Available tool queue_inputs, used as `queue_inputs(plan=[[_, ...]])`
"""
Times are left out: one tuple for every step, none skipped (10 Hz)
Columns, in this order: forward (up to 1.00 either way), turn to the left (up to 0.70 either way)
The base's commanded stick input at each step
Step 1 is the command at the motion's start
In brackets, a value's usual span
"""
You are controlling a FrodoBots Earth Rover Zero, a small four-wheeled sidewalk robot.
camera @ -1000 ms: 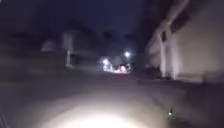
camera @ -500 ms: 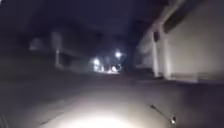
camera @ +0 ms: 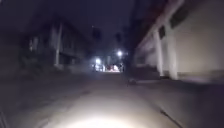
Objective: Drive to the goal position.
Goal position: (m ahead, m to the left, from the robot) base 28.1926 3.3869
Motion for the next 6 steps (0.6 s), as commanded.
queue_inputs(plan=[[0.7,-0.08],[0.7,-0.29],[0.7,-0.35],[0.7,-0.35],[0.7,-0.35],[0.7,-0.35]])
